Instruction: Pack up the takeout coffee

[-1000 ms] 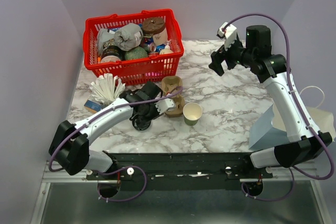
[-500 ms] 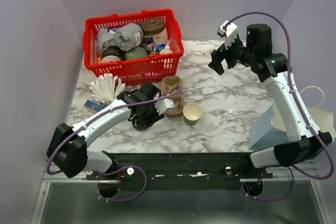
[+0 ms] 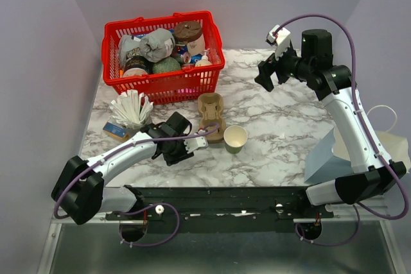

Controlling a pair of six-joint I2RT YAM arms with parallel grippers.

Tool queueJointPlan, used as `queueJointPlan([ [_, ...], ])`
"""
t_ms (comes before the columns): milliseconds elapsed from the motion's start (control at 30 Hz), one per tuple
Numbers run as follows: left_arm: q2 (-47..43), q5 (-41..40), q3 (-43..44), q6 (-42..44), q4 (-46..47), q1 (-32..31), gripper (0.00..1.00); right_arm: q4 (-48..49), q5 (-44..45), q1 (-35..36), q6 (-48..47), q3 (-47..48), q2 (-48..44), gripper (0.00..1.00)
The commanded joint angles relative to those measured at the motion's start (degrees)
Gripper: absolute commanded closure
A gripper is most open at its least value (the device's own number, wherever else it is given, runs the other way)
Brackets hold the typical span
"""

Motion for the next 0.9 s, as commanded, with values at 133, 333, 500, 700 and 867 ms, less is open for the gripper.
queueJointPlan([
  [133,3.51,-3.66,0.66,-0.01,5.8,-0.79,0.57,0.16,-0.99,0.23,0.7,0.97,0.75,0.01],
  [333,3.51,-2.43,0.31,-0.44,5.19,-1.31,0.6,0.24,-0.64,0.32,0.35,0.8,0.57,0.01],
  [500,3.69,-2.69,-0.66,-0.01,5.1,-1.58,0.64,0.59,-0.81,0.32,0.61,0.27,0.57,0.01],
  [700,4.22,-2.96,-1.18,0.34,5.28,-1.49,0.67,0.68,-0.63,0.32,0.52,0.71,0.84,0.01],
  [867,4.39,-3.57,-1.27,0.43,5.63,-1.49,0.73,0.59,-0.63,0.41,0.52,1.15,1.19,0.01],
])
